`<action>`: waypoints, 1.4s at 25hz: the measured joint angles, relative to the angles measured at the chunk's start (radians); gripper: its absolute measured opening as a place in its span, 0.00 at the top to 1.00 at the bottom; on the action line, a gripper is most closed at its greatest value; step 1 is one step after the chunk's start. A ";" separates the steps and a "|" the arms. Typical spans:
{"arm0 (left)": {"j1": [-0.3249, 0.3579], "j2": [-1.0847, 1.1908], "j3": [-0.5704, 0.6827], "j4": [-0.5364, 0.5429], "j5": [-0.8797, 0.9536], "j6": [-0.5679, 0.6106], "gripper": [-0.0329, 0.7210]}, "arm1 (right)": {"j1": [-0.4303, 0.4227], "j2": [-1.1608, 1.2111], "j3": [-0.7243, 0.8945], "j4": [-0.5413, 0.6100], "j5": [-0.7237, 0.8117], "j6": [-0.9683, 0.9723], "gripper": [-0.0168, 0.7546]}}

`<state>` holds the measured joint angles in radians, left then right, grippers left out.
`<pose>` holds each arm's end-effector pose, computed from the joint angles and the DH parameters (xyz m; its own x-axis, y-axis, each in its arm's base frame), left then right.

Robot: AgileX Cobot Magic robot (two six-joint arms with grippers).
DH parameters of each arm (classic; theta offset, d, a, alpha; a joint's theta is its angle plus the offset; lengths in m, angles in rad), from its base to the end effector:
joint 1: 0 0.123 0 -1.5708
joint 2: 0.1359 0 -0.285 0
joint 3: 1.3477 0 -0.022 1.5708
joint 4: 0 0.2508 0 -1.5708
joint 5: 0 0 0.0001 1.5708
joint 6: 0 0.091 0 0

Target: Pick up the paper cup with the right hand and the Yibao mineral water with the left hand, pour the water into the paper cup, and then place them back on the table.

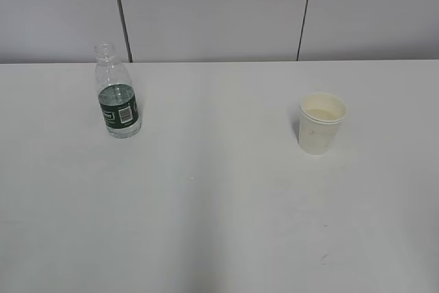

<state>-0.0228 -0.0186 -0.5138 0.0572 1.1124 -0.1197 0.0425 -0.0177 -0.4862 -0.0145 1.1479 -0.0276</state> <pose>-0.0115 0.0049 0.2769 -0.4682 -0.0835 -0.8797 -0.0668 0.9960 -0.0589 -0.0098 -0.0016 0.2665 -0.5266 -0.0560 -0.8483 -0.0490 0.9982 -0.0355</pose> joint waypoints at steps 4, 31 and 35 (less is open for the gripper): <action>0.000 0.000 0.000 0.000 0.000 0.000 0.50 | 0.000 0.000 0.000 0.000 -0.002 0.000 0.23; 0.000 0.000 0.000 0.002 0.000 0.000 0.50 | 0.000 0.000 0.000 0.000 -0.002 0.000 0.23; 0.000 0.000 0.000 0.002 0.000 0.000 0.50 | 0.000 0.000 0.000 0.000 -0.002 0.000 0.23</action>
<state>-0.0228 -0.0186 -0.5138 0.0590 1.1124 -0.1197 0.0425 -0.0177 -0.4862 -0.0145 1.1463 -0.0276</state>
